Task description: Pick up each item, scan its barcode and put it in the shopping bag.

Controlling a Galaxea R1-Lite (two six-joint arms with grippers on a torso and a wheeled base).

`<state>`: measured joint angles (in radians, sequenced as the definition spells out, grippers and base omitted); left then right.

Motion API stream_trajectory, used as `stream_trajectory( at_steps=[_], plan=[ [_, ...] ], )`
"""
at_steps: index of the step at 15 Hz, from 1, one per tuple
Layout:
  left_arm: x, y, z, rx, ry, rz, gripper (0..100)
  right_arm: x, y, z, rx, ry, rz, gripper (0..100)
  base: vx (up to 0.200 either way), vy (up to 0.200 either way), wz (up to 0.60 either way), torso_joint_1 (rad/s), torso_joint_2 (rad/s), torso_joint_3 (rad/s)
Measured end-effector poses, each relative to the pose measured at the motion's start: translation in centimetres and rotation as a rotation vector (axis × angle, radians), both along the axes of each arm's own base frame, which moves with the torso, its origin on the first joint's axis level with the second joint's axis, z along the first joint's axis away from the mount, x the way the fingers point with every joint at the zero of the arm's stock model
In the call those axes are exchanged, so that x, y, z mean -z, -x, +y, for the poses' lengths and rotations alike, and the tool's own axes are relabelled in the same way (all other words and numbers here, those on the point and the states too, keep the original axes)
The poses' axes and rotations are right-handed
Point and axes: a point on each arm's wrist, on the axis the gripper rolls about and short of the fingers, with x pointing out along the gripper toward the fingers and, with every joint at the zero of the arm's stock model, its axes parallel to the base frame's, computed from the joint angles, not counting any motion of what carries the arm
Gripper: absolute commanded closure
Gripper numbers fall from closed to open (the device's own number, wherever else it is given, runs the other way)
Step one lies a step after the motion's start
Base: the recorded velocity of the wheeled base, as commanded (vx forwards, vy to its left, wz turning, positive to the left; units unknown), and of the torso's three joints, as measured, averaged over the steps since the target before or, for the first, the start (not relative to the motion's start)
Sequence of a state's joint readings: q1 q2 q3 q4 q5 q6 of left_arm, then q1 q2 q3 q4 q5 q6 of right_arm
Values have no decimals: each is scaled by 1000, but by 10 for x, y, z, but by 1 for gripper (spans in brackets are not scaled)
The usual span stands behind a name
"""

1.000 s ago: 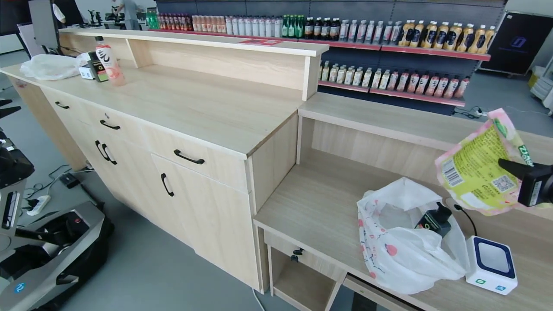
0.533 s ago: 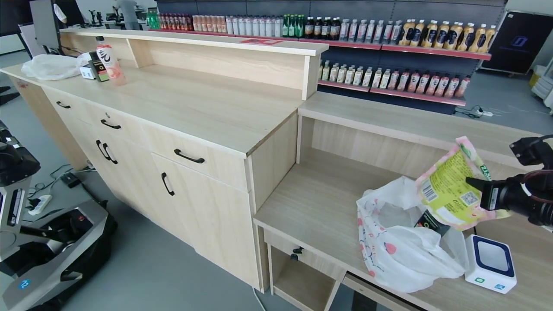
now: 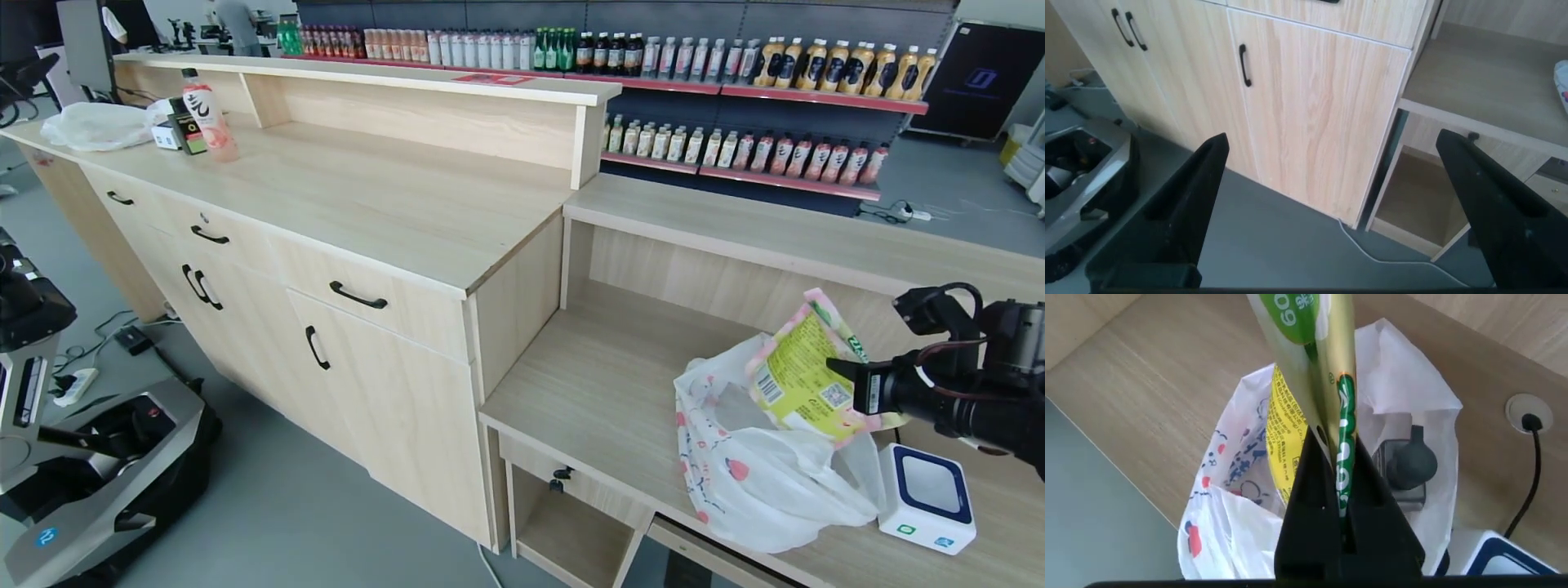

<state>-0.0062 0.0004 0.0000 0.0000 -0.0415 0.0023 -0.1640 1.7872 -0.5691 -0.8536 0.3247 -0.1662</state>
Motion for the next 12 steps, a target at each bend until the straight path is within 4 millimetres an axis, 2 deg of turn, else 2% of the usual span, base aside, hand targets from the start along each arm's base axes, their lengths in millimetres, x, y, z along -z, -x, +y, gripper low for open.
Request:
stream_trajectory(
  at_steps=[6,12],
  plan=[
    [0,0,0,0,0,0,0,22,-30,6,-36,16,-79,100,0,0,0,0,0,0],
    [0,0,0,0,0,0,0,50,-51,5,-53,39,-56,100,0,0,0,0,0,0]
  ],
)
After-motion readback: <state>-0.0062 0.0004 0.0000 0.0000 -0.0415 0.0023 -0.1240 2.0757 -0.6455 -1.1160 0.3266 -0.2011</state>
